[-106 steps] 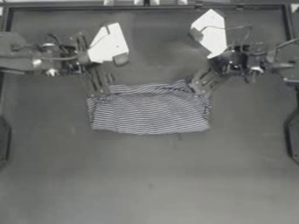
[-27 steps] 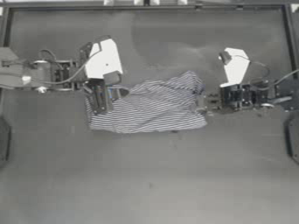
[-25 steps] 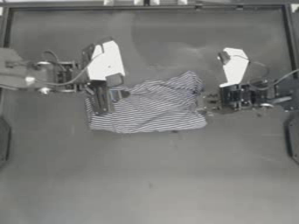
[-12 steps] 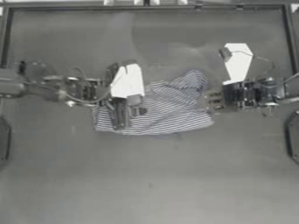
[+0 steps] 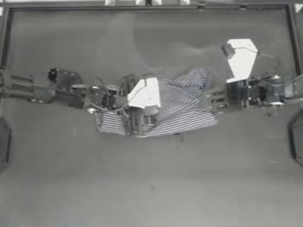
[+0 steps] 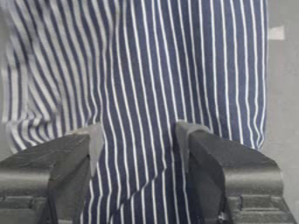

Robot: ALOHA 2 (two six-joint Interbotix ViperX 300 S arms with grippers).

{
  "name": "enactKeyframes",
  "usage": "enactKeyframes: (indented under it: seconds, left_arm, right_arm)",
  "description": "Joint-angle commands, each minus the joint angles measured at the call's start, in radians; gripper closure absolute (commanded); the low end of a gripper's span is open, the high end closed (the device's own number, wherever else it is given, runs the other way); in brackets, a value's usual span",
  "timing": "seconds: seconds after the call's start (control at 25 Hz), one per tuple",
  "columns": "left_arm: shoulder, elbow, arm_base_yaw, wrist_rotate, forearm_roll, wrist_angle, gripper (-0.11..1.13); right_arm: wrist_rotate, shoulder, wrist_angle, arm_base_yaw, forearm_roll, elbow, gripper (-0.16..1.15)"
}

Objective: Fold shirt

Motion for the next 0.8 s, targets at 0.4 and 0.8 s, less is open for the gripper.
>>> enactKeyframes:
  seconds: [0.4, 0.8]
  left_arm:
    - [0.078, -0.112, 0.006, -0.002, -0.003, -0.049, 0.15]
    - [0.112, -0.189, 0.002, -0.005, -0.006, -0.074, 0.15]
  right_arm:
    - [-0.043, -0.058, 0.155, 0.011, 0.006, -0.137, 0.94]
    - [-0.058, -0.066, 0.192, 0.009, 0.003, -0.153, 0.94]
